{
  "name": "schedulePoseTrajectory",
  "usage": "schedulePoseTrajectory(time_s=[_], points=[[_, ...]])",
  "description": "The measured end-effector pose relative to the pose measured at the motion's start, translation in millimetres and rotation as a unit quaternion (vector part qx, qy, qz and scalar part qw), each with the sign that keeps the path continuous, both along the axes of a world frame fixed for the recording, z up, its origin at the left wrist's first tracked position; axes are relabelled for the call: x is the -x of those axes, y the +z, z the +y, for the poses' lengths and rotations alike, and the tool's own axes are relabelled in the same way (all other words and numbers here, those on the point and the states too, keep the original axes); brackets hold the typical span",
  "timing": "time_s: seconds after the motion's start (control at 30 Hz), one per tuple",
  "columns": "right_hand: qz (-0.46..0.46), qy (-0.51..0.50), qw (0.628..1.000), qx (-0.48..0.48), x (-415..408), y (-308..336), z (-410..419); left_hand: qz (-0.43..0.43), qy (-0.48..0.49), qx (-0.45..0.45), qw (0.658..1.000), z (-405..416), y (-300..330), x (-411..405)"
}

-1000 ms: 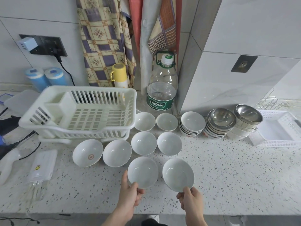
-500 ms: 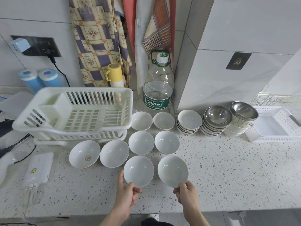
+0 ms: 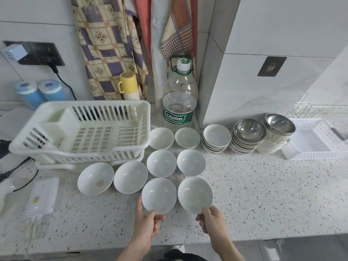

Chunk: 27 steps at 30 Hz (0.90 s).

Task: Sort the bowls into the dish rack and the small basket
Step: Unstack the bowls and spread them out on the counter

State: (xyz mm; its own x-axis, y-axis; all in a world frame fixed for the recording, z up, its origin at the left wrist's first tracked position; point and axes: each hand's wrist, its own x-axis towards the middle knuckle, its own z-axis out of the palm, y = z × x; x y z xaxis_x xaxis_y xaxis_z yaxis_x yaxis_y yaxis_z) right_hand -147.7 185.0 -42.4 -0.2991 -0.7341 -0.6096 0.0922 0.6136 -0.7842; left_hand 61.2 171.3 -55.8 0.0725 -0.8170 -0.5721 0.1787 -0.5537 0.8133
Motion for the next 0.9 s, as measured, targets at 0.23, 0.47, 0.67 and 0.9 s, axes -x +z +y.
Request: schedulePoseTrajectory(time_s=[0.23,0.47,0.67,0.9], points=[[-0.009,0.024,1.0,-0.005,-1.6,3.9,-0.9,0.001,0.01,-0.008,1.0,-3.3,-2.1,3.2],[-0.02,0.015,1.0,-0.018,-1.8,4.0,-1.6,0.0,0.004,-0.012,1.0,-6.5,-1.2,4.1],[-0.026,0.009,0.999,-0.025,-2.7,4.0,-1.3,0.0,0.002,-0.015,1.0,-5.1,-0.1,3.0],[-0.029,0.017,0.999,-0.033,-2.9,5.6,0.9,0.003,0.007,-0.02,1.0,0.1,1.0,4.1]])
